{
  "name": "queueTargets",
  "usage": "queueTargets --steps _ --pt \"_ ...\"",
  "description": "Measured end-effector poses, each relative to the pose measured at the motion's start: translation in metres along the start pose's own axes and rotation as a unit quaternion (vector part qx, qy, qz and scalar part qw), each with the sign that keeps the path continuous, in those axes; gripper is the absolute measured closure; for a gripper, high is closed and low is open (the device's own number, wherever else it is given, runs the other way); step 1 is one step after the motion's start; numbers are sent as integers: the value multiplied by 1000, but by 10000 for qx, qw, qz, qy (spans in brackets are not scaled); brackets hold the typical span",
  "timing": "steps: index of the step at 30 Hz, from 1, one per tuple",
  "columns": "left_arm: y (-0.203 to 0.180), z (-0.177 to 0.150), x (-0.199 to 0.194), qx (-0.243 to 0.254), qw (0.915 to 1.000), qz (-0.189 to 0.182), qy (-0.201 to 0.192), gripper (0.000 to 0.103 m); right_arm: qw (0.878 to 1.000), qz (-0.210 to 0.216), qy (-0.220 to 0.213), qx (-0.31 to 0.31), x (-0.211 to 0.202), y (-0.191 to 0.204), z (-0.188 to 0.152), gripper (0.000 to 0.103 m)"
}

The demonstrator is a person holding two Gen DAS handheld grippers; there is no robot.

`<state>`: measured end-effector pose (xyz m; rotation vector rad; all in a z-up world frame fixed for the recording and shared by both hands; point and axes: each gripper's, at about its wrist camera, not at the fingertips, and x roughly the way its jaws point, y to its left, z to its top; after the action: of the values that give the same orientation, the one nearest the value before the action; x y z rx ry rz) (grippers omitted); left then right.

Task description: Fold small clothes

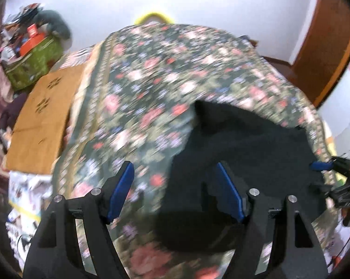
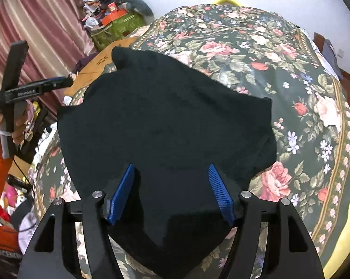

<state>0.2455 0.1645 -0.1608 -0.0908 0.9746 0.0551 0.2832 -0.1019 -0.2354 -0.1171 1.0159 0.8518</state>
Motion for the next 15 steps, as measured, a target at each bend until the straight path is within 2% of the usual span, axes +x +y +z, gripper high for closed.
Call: queueTargets --steps 3,6,8,13,15 --pt "-26 30 15 98 9996 -266 -28 30 9998 -28 -189 -40 -6 -1 13 40" --pt "-47 53 36 265 9993 -260 -65 22 9993 -102 -357 -89 -6 -2 30 40" --pt "-51 64 59 320 9993 -195 27 22 9989 -141 -417 -144 0 -2 43 40" --pt "-24 57 121 342 9961 165 795 27 9988 -173 -402 -203 30 -9 66 40" --pt "-3 50 133 99 9956 -39 928 26 9993 -203 -270 -185 43 -13 67 40"
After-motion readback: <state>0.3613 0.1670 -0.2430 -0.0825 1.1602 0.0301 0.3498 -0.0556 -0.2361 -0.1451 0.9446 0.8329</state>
